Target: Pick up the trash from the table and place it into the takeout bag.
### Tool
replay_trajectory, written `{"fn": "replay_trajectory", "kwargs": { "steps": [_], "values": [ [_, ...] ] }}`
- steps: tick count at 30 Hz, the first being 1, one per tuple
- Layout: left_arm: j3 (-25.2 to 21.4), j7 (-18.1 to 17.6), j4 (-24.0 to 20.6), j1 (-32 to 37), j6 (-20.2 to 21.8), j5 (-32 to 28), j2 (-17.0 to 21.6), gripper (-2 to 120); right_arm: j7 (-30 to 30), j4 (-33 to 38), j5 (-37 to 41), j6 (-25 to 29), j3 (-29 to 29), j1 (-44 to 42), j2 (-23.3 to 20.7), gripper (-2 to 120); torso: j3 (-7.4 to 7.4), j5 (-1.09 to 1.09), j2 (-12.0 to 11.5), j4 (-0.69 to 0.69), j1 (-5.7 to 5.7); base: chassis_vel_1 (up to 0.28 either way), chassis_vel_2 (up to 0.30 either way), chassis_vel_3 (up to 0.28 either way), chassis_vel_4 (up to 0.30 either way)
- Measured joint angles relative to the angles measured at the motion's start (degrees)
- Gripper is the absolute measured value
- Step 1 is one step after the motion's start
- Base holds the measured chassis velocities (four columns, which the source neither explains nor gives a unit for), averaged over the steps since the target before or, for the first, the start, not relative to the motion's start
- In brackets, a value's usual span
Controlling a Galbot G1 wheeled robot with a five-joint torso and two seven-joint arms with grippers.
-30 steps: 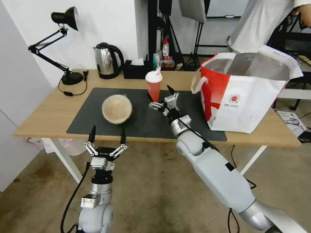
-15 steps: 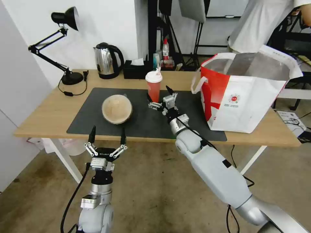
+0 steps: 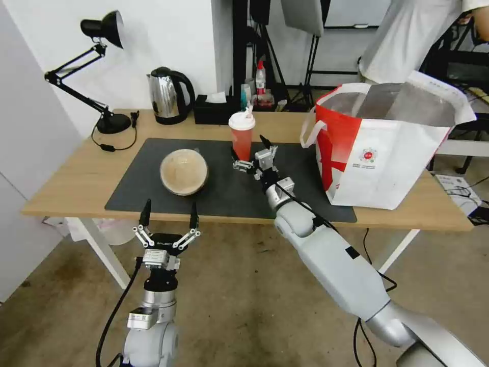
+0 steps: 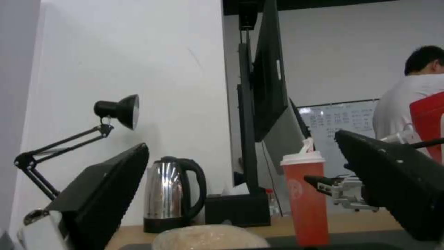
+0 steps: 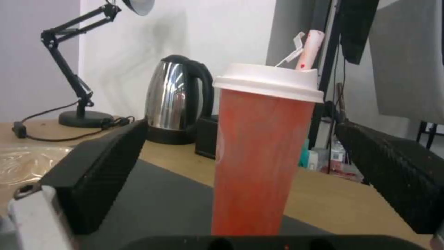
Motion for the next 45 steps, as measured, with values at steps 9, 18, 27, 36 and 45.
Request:
{"fn": "replay_trajectory", "kwargs": {
  "steps": [9, 18, 27, 36, 45],
  "values": [
    [0.0, 0.0, 0.2, 0.0, 0.0, 0.0, 0.0, 100, -0.4, -1.6, 0.0, 0.3, -0.3, 1.1, 0.8, 100, 0.00, 0.00, 0.0, 0.00, 0.00, 0.000, 0.000, 0.000, 0.000],
    [0.1, 0.0, 0.7, -0.4, -0.1, 0.1, 0.0, 100, -0.6, -3.2, 0.0, 0.3, -0.5, 2.3, 1.2, 100, 0.00, 0.00, 0.0, 0.00, 0.00, 0.000, 0.000, 0.000, 0.000],
    [0.1, 0.0, 1.0, -0.6, -0.1, 0.1, 0.0, 100, -0.9, -4.6, 0.1, 0.3, -1.0, 3.5, 1.9, 100, 0.00, 0.00, 0.0, 0.00, 0.00, 0.000, 0.000, 0.000, 0.000],
    [0.0, 0.0, 1.0, -0.6, -0.2, 0.1, 0.0, 100, -1.1, -5.7, 0.1, 0.3, -1.5, 4.1, 2.5, 100, 0.00, 0.00, 0.0, 0.00, 0.00, 0.000, 0.000, 0.000, 0.000],
    [0.1, 0.0, 1.1, -0.6, -0.2, 0.1, 0.0, 100, -1.3, -7.1, 0.6, 0.3, -1.9, 5.5, 2.7, 100, 0.00, 0.00, 0.0, 0.00, 0.00, 0.000, 0.000, 0.000, 0.000]
  ]
}}
